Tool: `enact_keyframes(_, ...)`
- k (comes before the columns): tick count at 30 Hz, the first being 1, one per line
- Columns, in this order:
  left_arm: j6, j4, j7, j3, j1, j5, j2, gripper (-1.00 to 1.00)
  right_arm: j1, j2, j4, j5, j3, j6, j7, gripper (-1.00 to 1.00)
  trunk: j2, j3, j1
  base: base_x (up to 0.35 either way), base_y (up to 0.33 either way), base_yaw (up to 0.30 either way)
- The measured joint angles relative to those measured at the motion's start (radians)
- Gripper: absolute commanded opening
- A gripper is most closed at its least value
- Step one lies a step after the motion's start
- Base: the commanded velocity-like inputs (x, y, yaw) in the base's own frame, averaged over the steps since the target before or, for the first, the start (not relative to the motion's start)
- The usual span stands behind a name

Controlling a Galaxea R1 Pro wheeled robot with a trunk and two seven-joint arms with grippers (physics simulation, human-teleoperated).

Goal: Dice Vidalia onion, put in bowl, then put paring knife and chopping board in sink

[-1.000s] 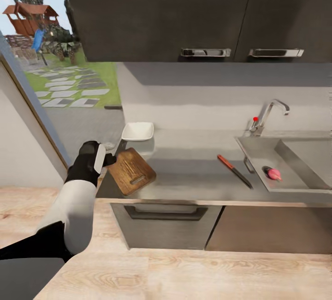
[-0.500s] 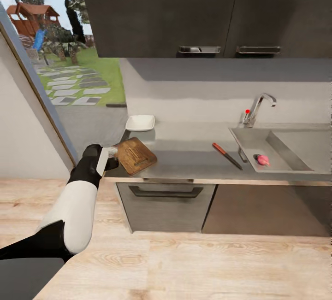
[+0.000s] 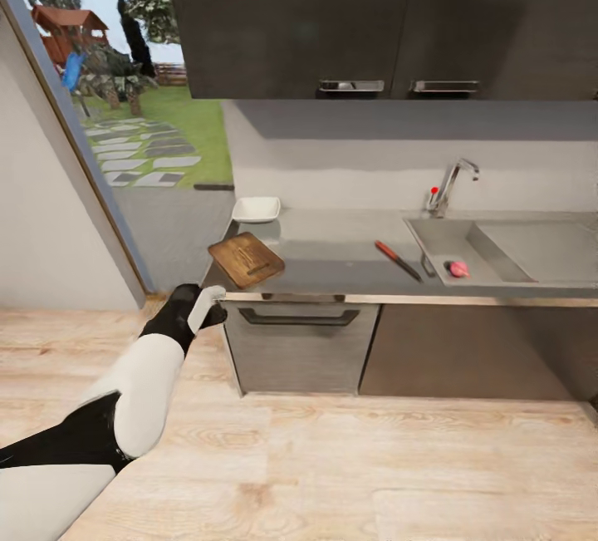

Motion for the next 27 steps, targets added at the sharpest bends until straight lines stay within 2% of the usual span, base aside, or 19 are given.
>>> enact_keyframes(5, -0.145, 0.175, -0.004, -0.001, 0.000, -0.001, 0.002, 1.00, 0.000, -0.001, -0.001, 0.000, 0.000, 0.000, 0.000, 1.00, 0.000, 0.000, 0.000, -0.080, 0.000, 0.000)
enact_keyframes(7, -0.255, 0.302, -0.006, 0.000, 0.000, -0.001, 0.002, 1.00, 0.000, -0.001, -0.001, 0.000, -0.001, 0.000, 0.000, 1.00, 0.000, 0.000, 0.000, -0.020, 0.000, 0.000)
enact_keyframes(8, -0.288, 0.339, -0.007, -0.001, -0.001, -0.002, 0.002, 1.00, 0.000, -0.001, -0.001, 0.000, -0.001, 0.000, 0.000, 1.00, 0.000, 0.000, 0.000, -0.012, 0.000, 0.000)
enact_keyframes(10, -0.425, 0.462, -0.010, -0.001, 0.000, -0.001, 0.002, 1.00, 0.000, -0.002, -0.002, 0.000, -0.002, -0.001, 0.000, 1.00, 0.000, 0.000, 0.000, -0.006, 0.000, 0.000)
enact_keyframes(12, -0.534, 0.516, -0.015, -0.003, 0.002, -0.001, 0.000, 1.00, 0.000, -0.002, -0.003, -0.001, -0.005, -0.002, 0.001, 1.00, 0.000, 0.000, 0.000, -0.003, 0.000, 0.000)
enact_keyframes(13, -0.553, 0.524, -0.016, -0.004, 0.003, -0.001, -0.001, 1.00, 0.000, -0.003, -0.004, -0.001, -0.005, -0.002, 0.001, 1.00, 0.000, 0.000, 0.000, 0.000, 0.000, 0.000)
enact_keyframes(14, -0.601, 0.546, -0.020, -0.003, 0.022, 0.000, -0.002, 1.00, 0.000, -0.004, -0.011, -0.001, -0.007, -0.003, 0.001, 1.00, 0.000, 0.000, 0.000, 0.000, 0.000, 0.000)
enact_keyframes(17, -0.626, 0.553, -0.022, -0.004, 0.062, 0.000, -0.002, 1.00, 0.000, -0.006, -0.018, -0.002, -0.009, -0.006, 0.001, 1.00, 0.000, 0.000, 0.000, 0.000, 0.000, 0.000)
enact_keyframes(19, -0.655, 0.555, -0.027, -0.004, 0.099, 0.000, -0.002, 1.00, 0.000, -0.008, -0.027, -0.002, -0.011, -0.009, 0.002, 1.00, 0.000, 0.000, 0.000, 0.000, 0.000, 0.000)
enact_keyframes(23, -0.769, 0.556, -0.059, -0.006, 0.193, -0.007, -0.001, 1.00, 0.000, -0.011, -0.081, -0.002, -0.011, -0.018, 0.001, 1.00, 0.000, 0.000, 0.000, 0.000, 0.000, 0.000)
enact_keyframes(26, -0.827, 0.555, -0.084, -0.008, 0.264, -0.042, 0.000, 1.00, 0.000, -0.012, -0.131, -0.001, -0.012, -0.020, 0.002, 1.00, 0.000, 0.000, 0.000, 0.000, 0.000, 0.000)
enact_keyframes(27, -0.849, 0.555, -0.093, -0.007, 0.298, -0.073, 0.001, 1.00, 0.000, -0.014, -0.152, -0.001, -0.012, -0.021, 0.002, 1.00, 0.000, 0.000, 0.000, 0.000, 0.000, 0.000)
